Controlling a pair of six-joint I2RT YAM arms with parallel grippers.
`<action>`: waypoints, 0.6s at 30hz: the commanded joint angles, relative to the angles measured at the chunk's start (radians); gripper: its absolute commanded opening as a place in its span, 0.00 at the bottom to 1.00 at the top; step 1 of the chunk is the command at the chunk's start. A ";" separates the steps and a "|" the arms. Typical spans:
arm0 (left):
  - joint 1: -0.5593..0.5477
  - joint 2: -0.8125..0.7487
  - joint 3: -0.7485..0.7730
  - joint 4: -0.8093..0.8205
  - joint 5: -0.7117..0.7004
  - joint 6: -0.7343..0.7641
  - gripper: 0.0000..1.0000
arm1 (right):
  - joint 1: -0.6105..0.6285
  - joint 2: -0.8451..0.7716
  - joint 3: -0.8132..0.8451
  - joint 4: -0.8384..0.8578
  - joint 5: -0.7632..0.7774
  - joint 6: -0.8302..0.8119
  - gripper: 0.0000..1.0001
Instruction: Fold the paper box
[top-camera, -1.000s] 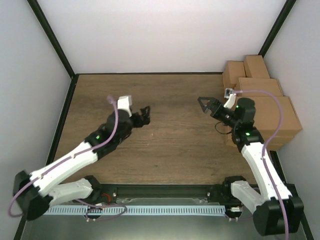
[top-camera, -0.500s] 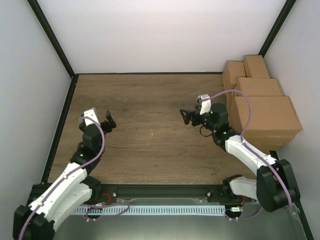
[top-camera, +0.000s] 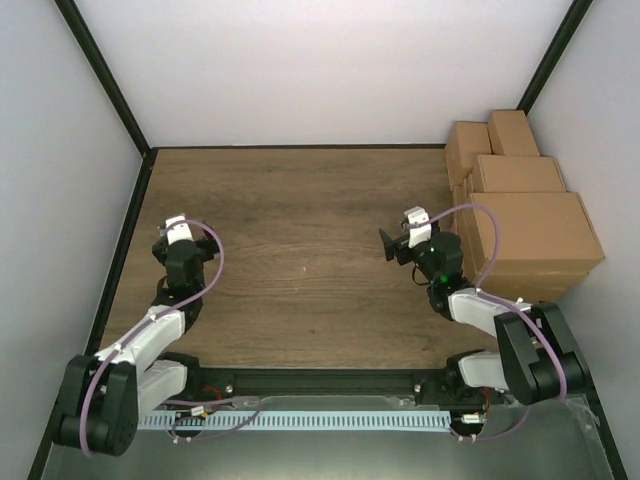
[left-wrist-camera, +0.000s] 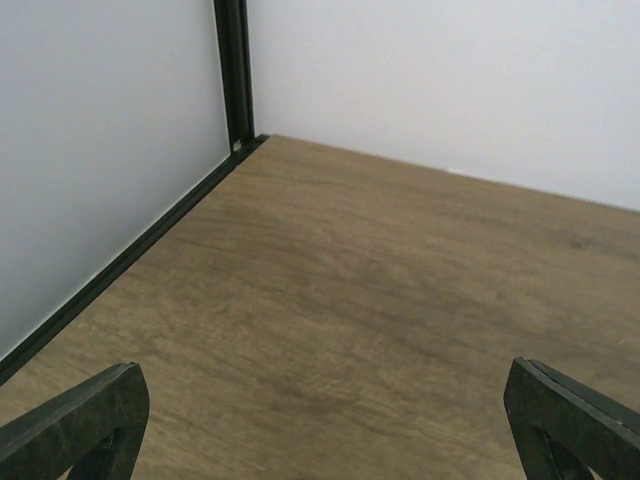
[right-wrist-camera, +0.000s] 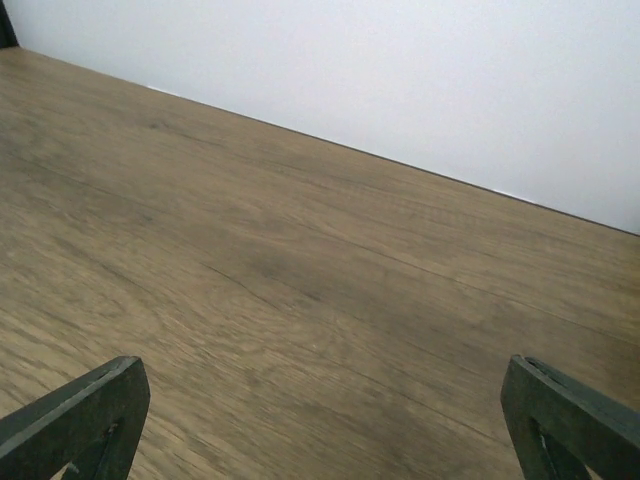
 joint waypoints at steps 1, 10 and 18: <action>0.032 0.094 -0.035 0.198 0.008 0.061 1.00 | -0.050 0.042 -0.040 0.196 -0.015 -0.065 1.00; 0.110 0.286 -0.090 0.503 0.156 0.089 1.00 | -0.191 0.136 -0.091 0.361 -0.204 -0.031 1.00; 0.117 0.370 -0.016 0.475 0.171 0.113 1.00 | -0.234 0.172 -0.080 0.373 -0.277 -0.014 1.00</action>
